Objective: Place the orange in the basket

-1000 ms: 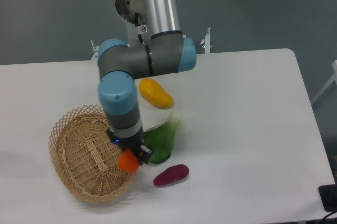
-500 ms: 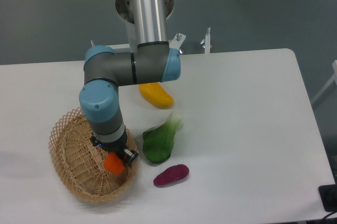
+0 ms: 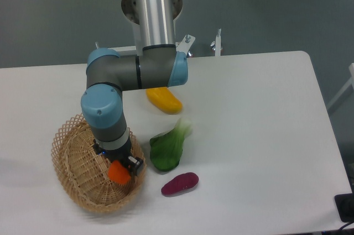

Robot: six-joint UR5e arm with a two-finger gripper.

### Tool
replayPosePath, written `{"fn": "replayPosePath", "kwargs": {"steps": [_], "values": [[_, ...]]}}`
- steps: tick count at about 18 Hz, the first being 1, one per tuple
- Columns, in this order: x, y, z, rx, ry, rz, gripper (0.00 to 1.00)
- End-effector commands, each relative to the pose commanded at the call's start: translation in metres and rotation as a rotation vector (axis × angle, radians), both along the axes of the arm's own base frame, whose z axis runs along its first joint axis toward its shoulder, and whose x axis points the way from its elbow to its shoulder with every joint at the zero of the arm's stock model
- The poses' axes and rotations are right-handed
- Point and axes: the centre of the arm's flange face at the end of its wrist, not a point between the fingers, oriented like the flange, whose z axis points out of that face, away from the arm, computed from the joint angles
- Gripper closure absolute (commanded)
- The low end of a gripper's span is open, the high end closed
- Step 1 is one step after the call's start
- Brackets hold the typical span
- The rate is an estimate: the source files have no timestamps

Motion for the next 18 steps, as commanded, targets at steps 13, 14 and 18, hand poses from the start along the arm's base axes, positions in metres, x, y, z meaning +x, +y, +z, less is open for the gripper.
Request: {"fn": "replayPosePath", "kwargs": {"steps": [13,14,18], "values": [[-0.168,-0.123,0.029,-0.056,0.093,0.129,0.00],[-0.182,-0.131,0.028,-0.061,0.095,0.123,0.00],[-0.230,-0.175,0.032,-0.072,0.104,0.096,0.00]]}}
